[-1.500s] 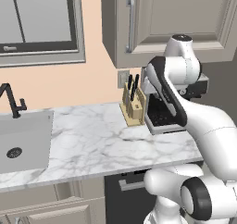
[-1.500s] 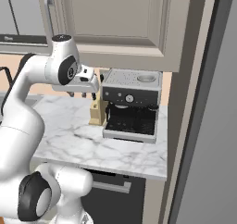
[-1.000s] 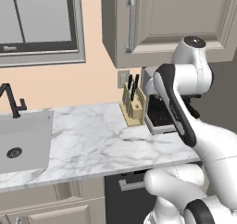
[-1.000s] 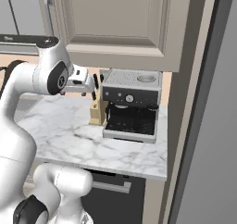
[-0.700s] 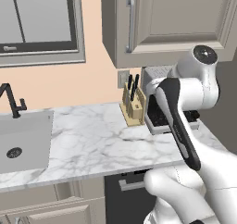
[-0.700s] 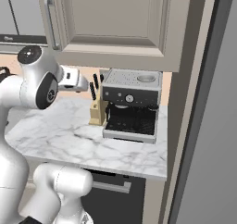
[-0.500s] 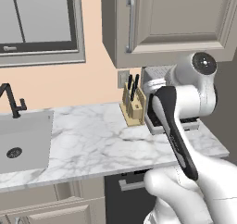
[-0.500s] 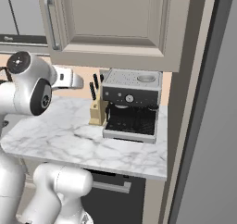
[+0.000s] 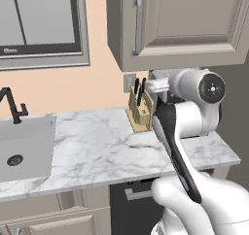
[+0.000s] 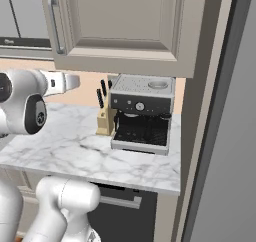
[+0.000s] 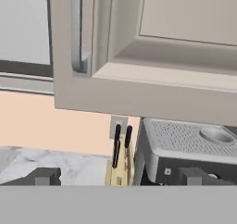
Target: Move the condiment bottle and oil and vinegar bottle from the cabinet to the dining counter.
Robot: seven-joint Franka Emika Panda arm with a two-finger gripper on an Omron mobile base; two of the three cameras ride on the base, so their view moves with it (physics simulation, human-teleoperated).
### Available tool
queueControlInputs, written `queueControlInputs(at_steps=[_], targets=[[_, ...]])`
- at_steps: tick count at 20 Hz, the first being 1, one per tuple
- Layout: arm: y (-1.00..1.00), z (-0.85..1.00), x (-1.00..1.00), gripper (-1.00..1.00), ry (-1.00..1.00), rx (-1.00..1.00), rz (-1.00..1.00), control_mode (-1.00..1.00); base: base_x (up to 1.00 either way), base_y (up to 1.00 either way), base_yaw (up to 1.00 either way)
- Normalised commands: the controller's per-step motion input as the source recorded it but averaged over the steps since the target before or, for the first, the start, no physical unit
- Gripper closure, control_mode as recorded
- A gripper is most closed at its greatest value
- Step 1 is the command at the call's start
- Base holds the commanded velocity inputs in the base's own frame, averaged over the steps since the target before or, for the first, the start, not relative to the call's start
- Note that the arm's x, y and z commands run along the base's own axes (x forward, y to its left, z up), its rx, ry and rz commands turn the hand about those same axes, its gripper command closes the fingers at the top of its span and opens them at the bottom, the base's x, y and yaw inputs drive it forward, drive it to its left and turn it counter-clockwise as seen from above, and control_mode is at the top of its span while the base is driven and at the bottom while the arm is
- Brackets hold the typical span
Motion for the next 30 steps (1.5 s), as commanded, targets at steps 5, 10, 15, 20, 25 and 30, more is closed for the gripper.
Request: queueControlInputs(at_steps=[5, 10, 15, 20, 25, 30], targets=[[0.16, 0.42, -0.02, -1.00, -0.27, 0.00, 0.00, -1.00, 0.00, 0.00, 0.00], [0.16, 0.44, -0.03, -1.00, -0.27, 0.00, 0.00, -1.00, 0.00, 0.00, 0.00], [0.21, 0.41, 0.00, -1.00, -0.21, 0.00, 0.00, -1.00, 0.00, 0.00, 0.00], [0.20, 0.31, 0.05, -1.00, -0.14, 0.00, 0.00, -1.00, 0.00, 0.00, 0.00], [0.08, 0.22, 0.39, -1.00, -0.04, 0.00, 0.00, -1.00, 0.00, 0.00, 0.00], [0.00, 0.13, 0.62, -1.00, 0.00, 0.00, 0.00, -1.00, 0.00, 0.00, 0.00]])
